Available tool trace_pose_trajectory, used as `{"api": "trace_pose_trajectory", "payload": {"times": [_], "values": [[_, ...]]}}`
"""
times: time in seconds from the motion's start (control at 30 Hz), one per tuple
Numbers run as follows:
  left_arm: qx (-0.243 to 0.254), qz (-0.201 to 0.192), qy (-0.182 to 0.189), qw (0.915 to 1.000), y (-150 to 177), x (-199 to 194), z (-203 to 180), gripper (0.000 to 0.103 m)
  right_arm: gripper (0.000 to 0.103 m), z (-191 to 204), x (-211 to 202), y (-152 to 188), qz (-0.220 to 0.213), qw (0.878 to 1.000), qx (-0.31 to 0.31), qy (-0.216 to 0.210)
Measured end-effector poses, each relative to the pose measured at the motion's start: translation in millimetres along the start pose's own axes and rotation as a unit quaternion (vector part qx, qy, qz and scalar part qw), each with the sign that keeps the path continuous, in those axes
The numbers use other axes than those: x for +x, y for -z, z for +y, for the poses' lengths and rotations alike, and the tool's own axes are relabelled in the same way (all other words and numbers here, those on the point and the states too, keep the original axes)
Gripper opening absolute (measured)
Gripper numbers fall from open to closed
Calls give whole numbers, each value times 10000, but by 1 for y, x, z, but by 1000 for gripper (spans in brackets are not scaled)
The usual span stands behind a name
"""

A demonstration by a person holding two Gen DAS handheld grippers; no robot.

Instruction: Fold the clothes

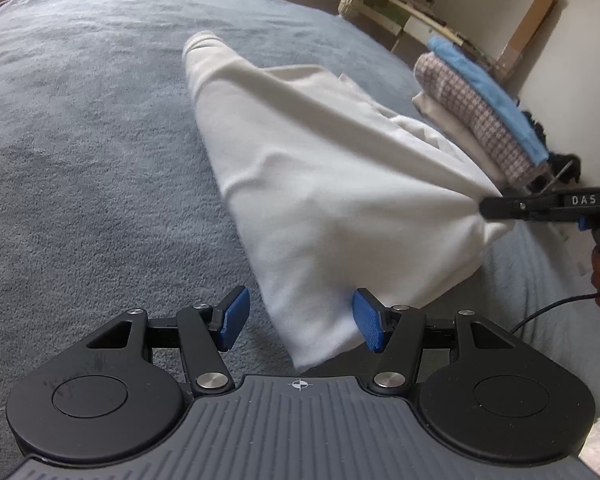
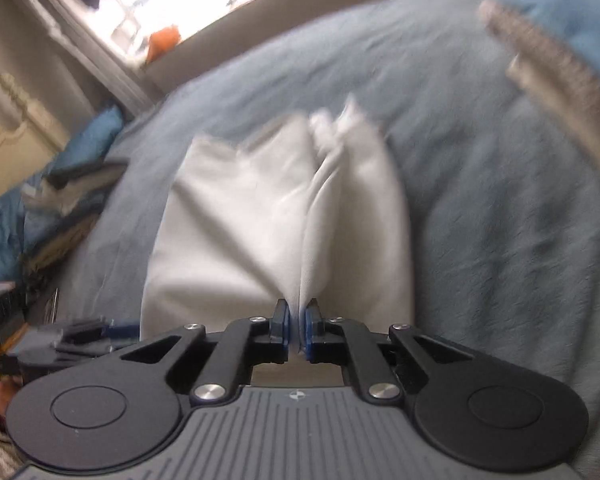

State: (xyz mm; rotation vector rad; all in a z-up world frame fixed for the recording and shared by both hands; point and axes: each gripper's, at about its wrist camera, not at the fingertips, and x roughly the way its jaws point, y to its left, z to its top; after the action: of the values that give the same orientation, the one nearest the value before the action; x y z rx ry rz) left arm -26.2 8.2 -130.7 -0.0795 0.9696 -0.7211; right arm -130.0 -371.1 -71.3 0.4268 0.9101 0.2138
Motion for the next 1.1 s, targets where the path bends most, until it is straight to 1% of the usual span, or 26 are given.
{"api": "trace_pose_trajectory", "payload": {"times": [0.07,0.13,0.33,0.43,0.53,0.57,0.67,0.7,0.73,0.77,0.8,0.83,0.93,1.0,1.1], "values": [[-43,22,34,10000,0,2,1,57,6,-11,3,5,82,9998,99,151],[-34,67,20,10000,1,4,1,57,6,-18,12,11,224,9993,201,202],[-49,51,40,10000,3,1,2,57,6,-18,17,15,220,9991,212,292],[8,-149,-39,9999,-2,-6,3,57,6,-17,18,16,240,9990,160,339],[87,-533,-206,9983,-16,-13,4,54,6,-22,27,16,346,9985,224,357],[189,-672,-234,9973,-21,-15,2,53,6,-25,31,16,388,9982,291,348],[604,-1094,-277,9918,-34,-19,-8,40,7,-25,32,14,444,9980,291,350],[774,-1164,-242,9899,-37,-18,-12,33,6,-24,32,15,458,9980,259,361],[961,-1197,-181,9880,-39,-16,-18,29,6,-25,32,14,472,9979,270,358],[1148,-1230,-120,9857,-42,-13,-23,27,6,-26,32,14,487,9978,297,349],[1314,-1193,-52,9841,-42,-9,-26,24,6,-26,32,14,497,9976,323,344],[1411,-1060,-72,9843,-41,2,-26,23,6,-27,33,13,506,9975,348,339],[1608,-566,-275,9850,-33,44,-18,24,6,-28,35,13,538,9973,364,347],[1602,-685,-176,9846,-31,52,-11,24,6,-28,36,13,561,9972,364,346],[1407,-598,-10,9883,-42,42,-9,25,6,-27,38,11,595,9970,316,381]]}}
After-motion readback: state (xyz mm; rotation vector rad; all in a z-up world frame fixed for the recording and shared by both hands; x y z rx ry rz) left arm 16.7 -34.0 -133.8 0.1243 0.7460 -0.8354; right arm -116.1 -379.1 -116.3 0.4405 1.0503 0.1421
